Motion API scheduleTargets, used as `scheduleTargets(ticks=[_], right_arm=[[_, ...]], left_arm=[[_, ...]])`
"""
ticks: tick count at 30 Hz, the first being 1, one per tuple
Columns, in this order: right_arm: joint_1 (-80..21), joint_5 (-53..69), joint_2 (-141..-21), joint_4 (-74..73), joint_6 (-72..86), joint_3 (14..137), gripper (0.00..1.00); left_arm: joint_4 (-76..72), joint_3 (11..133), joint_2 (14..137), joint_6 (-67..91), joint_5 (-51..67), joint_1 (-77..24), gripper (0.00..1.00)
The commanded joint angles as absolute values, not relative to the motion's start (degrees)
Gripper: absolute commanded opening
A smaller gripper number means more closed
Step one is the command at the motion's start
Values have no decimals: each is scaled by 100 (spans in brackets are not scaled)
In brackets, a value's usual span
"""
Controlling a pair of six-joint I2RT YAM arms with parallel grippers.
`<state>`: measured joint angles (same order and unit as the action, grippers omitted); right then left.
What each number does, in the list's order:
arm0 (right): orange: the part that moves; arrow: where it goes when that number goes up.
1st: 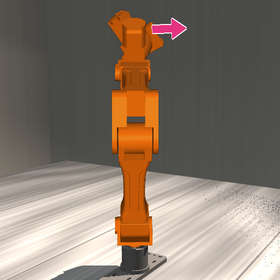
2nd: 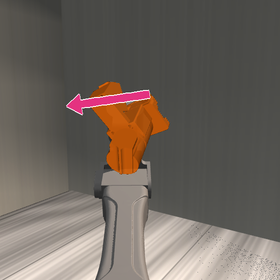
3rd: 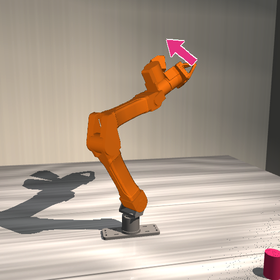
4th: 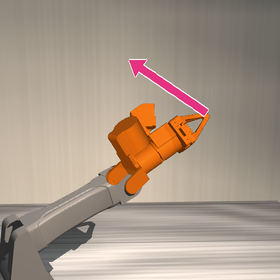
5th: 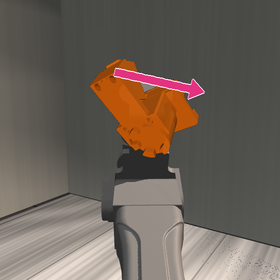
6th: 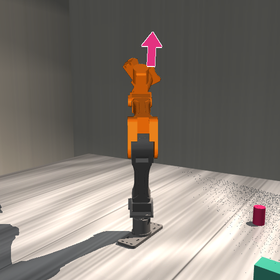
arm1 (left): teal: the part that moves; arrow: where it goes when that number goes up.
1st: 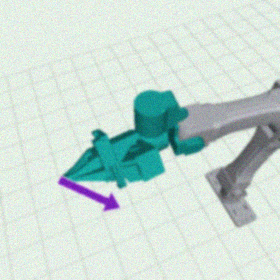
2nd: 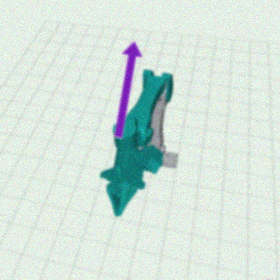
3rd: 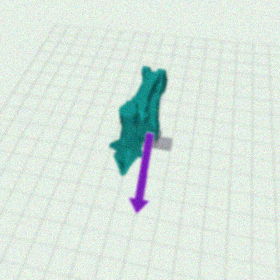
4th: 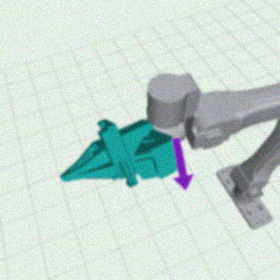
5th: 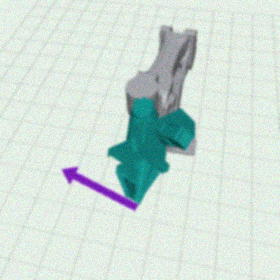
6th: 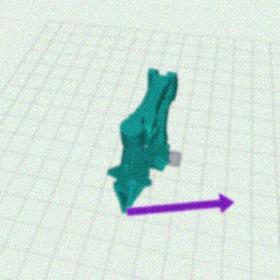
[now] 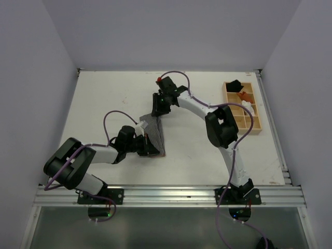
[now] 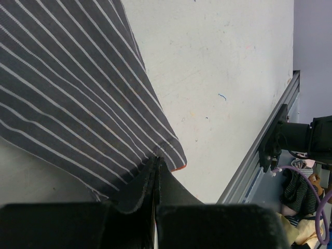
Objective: Roll the underwear
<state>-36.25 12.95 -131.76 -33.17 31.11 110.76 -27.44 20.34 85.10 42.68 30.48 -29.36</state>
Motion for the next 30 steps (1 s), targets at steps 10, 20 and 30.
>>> scheduleTargets(ticks=[10,20,30], right_arm=[[-3604,1336,-13403,-3428,2944,11505,24],[-3542,1151,-13105,-3437,2830,11540,4],[-3524,1230,-12911,-3279,2848,11417,5]], left_arm=[[-2654,2039,8639,4149,2865,-2909,0],[-2663,1995,8648,4166,2865,-2909,0],[-2654,1969,8640,4166,2848,-2909,0]])
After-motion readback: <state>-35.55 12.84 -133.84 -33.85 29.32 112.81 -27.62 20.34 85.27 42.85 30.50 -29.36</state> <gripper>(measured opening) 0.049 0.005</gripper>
